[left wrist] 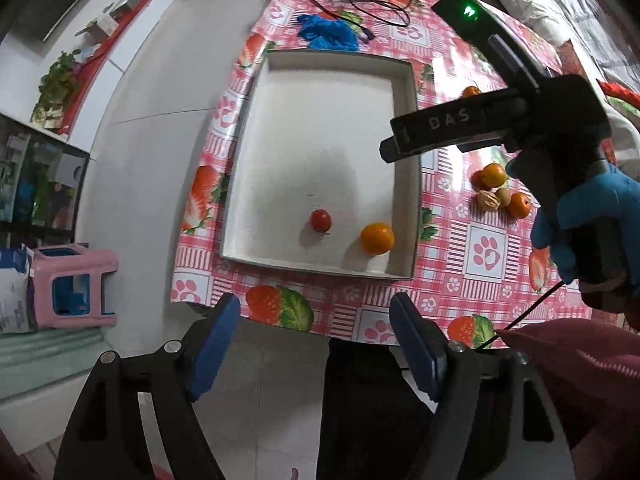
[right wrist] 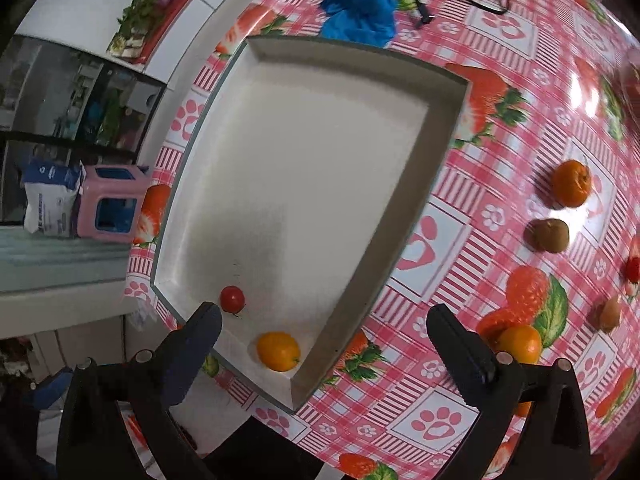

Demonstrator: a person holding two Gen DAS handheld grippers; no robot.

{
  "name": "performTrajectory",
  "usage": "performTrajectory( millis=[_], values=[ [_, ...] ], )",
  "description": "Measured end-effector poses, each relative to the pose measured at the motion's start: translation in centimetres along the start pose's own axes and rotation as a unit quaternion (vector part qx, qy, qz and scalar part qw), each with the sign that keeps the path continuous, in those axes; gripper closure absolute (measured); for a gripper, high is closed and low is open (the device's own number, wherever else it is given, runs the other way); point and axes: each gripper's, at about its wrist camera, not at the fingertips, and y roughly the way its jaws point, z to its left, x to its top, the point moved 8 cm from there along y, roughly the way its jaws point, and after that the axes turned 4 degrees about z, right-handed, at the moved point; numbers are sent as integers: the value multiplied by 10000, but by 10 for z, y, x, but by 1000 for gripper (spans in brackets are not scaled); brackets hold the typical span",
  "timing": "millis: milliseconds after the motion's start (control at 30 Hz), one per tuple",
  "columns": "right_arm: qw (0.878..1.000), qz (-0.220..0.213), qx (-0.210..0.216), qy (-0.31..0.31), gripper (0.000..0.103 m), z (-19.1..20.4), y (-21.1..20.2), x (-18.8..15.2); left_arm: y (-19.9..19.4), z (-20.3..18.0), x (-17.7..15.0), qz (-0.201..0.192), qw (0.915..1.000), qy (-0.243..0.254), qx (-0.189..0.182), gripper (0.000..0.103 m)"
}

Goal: Organize fruits
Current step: 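Move both open tools back toward the remaining fruits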

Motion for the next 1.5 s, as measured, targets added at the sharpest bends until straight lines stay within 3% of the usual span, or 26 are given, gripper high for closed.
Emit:
performTrajectory(
  millis=[233, 433, 633, 867, 1100, 1267, 1500],
  values=[
    [9987, -233, 4, 458, 0, -36, -23, -15, 6, -37, 18, 32, 9986, 495, -173, 23],
    [9894, -459, -108, 1376, 0, -102, -46, -56, 15, -74, 34, 28, 9953, 863, -433, 23],
    [9656, -495, -371, 2526, 0, -189, -59, -135, 37, -111, 46, 241, 9902, 1226, -631, 23],
    [9335, -266, -454, 3548, 0, -245, -50, -226, 63, -160, 66, 460, 9850, 1452, -805, 23],
    [9231, -92, -349, 3829, 0, -259, -37, -269, 92, -195, 85, 479, 9840, 1563, -712, 23],
    [9264, 32, -335, 3750, 0, -259, -28, -278, 111, -211, 91, 441, 9829, 1710, -529, 23],
    [9306, 117, -296, 3647, 0, -247, -10, -274, 132, -218, 97, 576, 9851, 1491, -629, 30]
  ],
)
